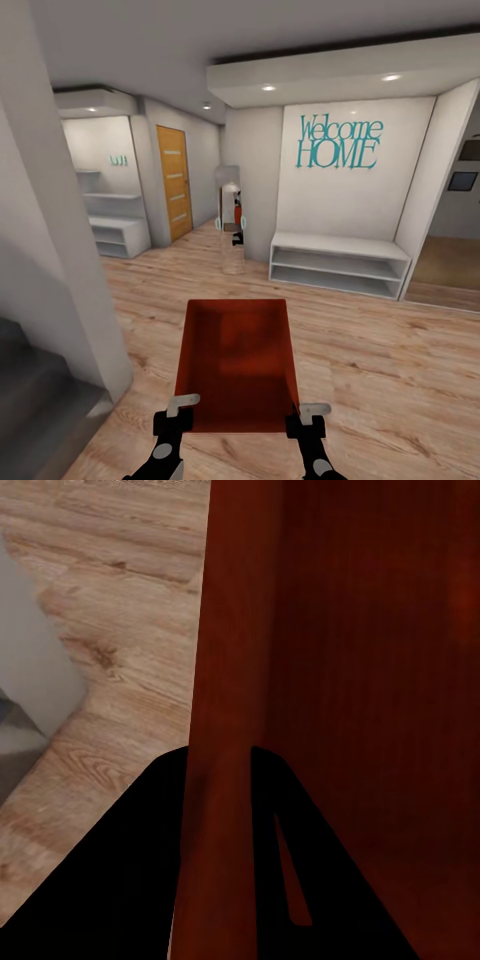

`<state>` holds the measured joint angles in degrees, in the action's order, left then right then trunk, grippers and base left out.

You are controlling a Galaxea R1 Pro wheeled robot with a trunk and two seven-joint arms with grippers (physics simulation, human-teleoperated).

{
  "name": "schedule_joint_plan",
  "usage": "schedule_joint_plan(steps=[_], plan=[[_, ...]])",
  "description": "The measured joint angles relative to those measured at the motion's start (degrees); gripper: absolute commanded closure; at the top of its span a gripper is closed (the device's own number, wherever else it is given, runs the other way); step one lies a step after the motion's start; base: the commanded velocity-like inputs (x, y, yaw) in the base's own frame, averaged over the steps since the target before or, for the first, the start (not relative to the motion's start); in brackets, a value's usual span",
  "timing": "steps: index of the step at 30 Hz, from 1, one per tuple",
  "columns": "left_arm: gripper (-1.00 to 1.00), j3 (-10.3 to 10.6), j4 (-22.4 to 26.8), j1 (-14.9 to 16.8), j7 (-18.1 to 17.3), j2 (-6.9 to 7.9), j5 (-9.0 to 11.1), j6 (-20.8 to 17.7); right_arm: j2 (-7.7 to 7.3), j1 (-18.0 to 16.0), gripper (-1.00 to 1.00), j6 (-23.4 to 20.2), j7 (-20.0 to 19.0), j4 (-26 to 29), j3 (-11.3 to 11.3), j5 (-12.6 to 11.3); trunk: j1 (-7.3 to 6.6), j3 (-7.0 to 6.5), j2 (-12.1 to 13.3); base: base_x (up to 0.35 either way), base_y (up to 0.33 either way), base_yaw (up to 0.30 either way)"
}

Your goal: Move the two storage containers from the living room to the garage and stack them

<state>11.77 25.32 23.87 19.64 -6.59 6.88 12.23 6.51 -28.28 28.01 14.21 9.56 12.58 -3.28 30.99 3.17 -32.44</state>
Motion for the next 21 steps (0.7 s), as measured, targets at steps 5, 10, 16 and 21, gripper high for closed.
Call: schedule_joint_plan(steps=[5,10,16,21], plan=[[1.00,0.0,0.0,0.0,0.0,0.00,0.0,0.1,-0.01,0.0,1.00,0.0,0.0,0.1,0.0,0.0,0.00,0.00,0.0,0.321,0.000,0.000],[1.00,0.0,0.0,0.0,0.0,0.00,0.0,0.0,-0.01,0.0,1.00,-0.1,0.0,0.1,0.0,0.0,0.00,0.00,0.0,0.321,0.000,0.000],[1.00,0.0,0.0,0.0,0.0,0.00,0.0,0.1,-0.01,0.0,1.00,0.0,0.0,0.1,0.0,0.0,0.00,0.00,0.0,0.321,0.000,0.000],[1.00,0.0,0.0,0.0,0.0,0.00,0.0,0.0,-0.01,0.0,1.00,0.0,0.0,0.1,0.0,0.0,0.00,0.00,0.0,0.321,0.000,0.000]])
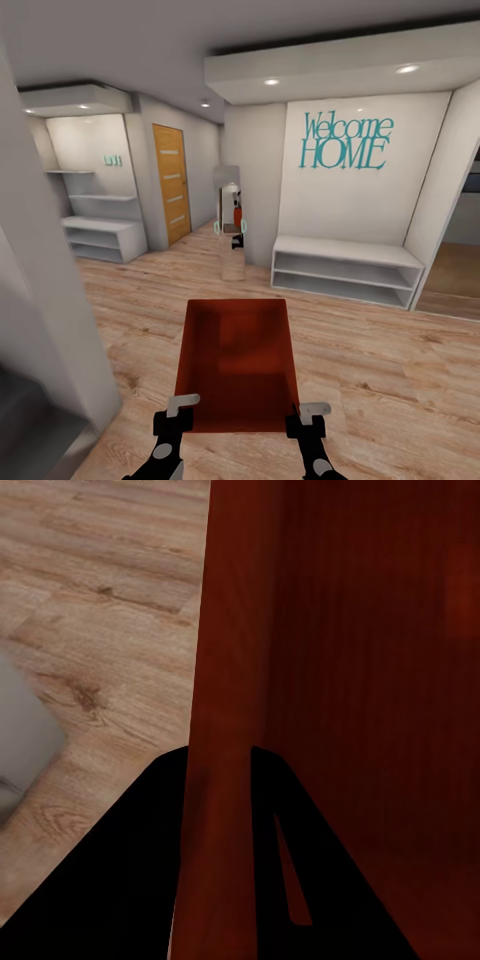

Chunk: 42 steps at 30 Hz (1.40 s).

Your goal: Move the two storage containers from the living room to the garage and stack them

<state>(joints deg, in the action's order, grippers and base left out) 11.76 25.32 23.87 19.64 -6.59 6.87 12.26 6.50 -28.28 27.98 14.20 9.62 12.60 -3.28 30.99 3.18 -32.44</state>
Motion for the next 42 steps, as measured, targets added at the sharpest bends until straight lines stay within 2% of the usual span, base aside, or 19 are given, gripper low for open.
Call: schedule_joint_plan(steps=[42], plan=[[1.00,0.0,0.0,0.0,0.0,0.02,0.0,-0.3,0.08,0.0,1.00,0.0,0.0,-0.3,-0.1,0.0,0.00,0.00,0.0,0.321,0.000,0.000]])
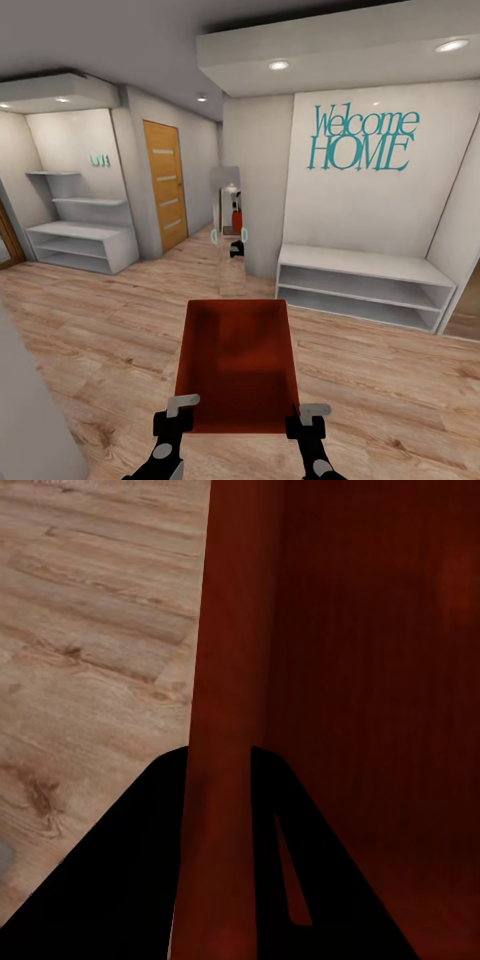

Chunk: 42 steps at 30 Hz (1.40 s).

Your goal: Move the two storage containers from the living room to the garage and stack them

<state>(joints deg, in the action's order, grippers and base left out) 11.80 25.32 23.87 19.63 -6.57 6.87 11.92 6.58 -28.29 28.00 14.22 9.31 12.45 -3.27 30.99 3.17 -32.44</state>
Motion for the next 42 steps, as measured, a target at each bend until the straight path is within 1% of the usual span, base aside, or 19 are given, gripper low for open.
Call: schedule_joint_plan(steps=[6,23,42], plan=[[1.00,0.0,0.0,0.0,0.0,-0.02,0.0,0.4,-0.06,0.0,1.00,0.1,0.0,0.2,0.1,0.0,0.00,0.00,0.0,0.321,0.000,0.084],[1.00,0.0,0.0,0.0,0.0,-0.02,0.0,0.4,-0.08,0.0,1.00,0.0,0.0,0.3,0.2,0.0,0.00,-0.28,0.0,0.321,0.000,0.242],[1.00,-0.1,0.0,0.0,0.0,-0.03,0.0,0.0,-0.08,0.0,1.00,-0.3,-0.2,0.2,0.1,-0.1,0.00,-0.30,0.0,0.321,0.000,0.009]])
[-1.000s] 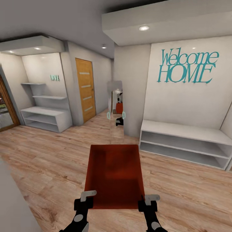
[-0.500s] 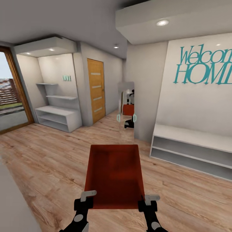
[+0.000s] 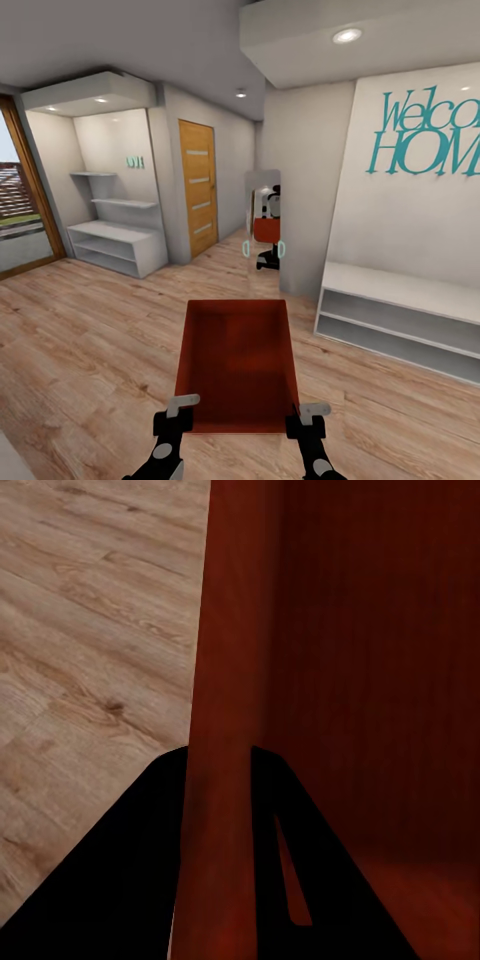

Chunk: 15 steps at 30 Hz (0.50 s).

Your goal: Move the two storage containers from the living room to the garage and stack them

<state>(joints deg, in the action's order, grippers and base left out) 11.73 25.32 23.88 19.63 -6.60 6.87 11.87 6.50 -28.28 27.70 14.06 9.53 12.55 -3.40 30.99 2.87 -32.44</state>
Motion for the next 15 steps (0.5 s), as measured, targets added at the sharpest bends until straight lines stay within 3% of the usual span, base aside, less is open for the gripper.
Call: schedule_joint_plan(steps=[15], plan=[[1.00,0.0,0.0,0.0,0.0,0.00,0.0,0.2,0.00,0.0,1.00,0.2,0.1,0.1,0.0,0.1,0.00,0.00,0.0,0.321,0.000,0.000]])
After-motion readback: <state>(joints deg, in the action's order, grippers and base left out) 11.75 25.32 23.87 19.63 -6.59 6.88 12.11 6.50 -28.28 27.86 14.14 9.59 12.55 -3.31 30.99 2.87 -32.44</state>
